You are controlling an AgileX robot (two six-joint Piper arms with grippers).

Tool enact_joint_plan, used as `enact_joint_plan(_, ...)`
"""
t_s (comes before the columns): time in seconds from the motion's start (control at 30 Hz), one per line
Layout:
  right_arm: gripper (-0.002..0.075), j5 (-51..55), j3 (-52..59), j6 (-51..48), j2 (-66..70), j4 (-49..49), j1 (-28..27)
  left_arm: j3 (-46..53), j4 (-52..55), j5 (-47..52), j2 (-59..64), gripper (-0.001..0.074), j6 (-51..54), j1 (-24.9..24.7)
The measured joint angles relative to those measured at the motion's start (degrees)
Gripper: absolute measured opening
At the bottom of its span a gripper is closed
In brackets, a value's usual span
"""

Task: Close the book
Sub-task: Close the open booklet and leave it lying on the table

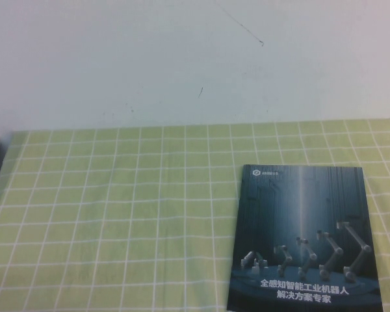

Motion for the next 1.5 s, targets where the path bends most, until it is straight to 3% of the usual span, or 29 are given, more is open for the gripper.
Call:
enact_joint_plan(1.13, -0.0003, -1.3, 1.44, -1.7, -1.58, -1.5, -0.14, -0.13, 1.33, 0.14, -0.13, -0.0002, 3.81, 0.0)
enact_joint_plan(1.5, -0.0003, -12.93, 14.69, 1.92, -16.39, -7.38, -8.14, -0.13, 1.43, 0.14, -0.13, -0.0002, 3.85, 0.0)
